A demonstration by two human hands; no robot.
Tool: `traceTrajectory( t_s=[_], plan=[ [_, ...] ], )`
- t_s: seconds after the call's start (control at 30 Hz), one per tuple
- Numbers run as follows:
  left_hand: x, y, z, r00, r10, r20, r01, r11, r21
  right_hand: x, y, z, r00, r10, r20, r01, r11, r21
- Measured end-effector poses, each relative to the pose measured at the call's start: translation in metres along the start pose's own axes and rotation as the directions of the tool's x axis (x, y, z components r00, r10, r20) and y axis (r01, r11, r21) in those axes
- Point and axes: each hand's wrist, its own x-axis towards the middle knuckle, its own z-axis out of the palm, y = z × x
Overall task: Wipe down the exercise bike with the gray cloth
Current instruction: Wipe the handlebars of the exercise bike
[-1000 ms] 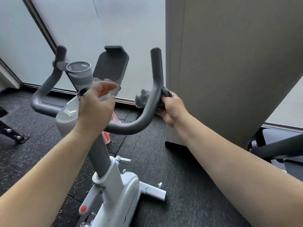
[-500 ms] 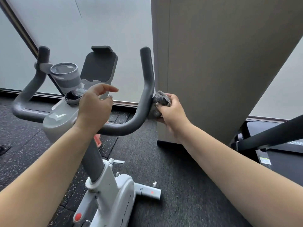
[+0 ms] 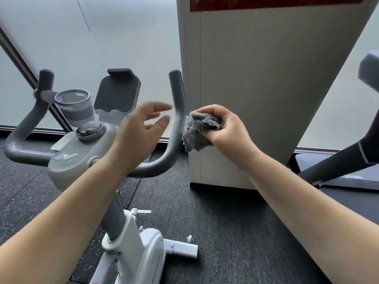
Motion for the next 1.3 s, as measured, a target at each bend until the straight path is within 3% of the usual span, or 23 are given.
traceTrajectory(
  t_s=[0.1,0.17,0.3,0.43,0.57,0.67,0.73,0.83,1.0,1.3],
  plan=[
    [-0.003,0.018,0.009,0.988,0.064,0.143,-0.038,0.983,-0.181,0.009,-0.022,0.007,0.996,-0.084,-0.036,0.087,0.991,0.105],
    [-0.001,0.024,0.013,0.984,0.035,0.174,0.036,0.919,-0.392,0.012,-0.029,0.021,0.995,-0.098,-0.020,0.100,0.980,0.172],
    [0.005,0.023,0.007,0.984,-0.173,0.043,0.169,0.835,-0.524,0.017,-0.027,0.046,0.990,-0.075,0.119,0.049,0.976,0.210],
    [0.005,0.009,-0.017,0.968,-0.243,-0.070,0.173,0.838,-0.518,0.020,-0.021,0.050,0.977,-0.075,0.199,0.072,0.997,0.023],
    [0.009,-0.013,-0.028,0.958,-0.235,-0.162,0.173,0.929,-0.327,0.037,-0.002,0.041,0.997,-0.030,-0.067,0.015,0.978,-0.206],
    [0.003,-0.022,-0.003,0.982,-0.174,0.077,0.172,0.984,0.037,0.055,0.017,0.037,0.987,0.100,-0.129,-0.123,0.975,-0.182],
    [-0.012,-0.024,0.024,0.960,-0.134,0.245,0.043,0.938,0.344,0.064,0.026,0.037,0.983,0.155,-0.093,-0.165,0.981,-0.104],
    [-0.032,-0.026,0.046,0.974,-0.049,0.220,-0.085,0.823,0.562,0.072,0.035,0.039,0.988,0.148,-0.045,-0.150,0.988,-0.048],
    [-0.042,-0.044,0.028,0.945,0.093,0.315,-0.263,0.788,0.556,0.074,0.043,0.043,0.991,0.135,-0.027,-0.136,0.990,-0.047],
    [-0.053,-0.070,-0.035,0.862,0.201,0.466,-0.417,0.803,0.425,0.074,0.047,0.040,0.977,0.211,0.017,-0.211,0.978,0.006]
  ],
)
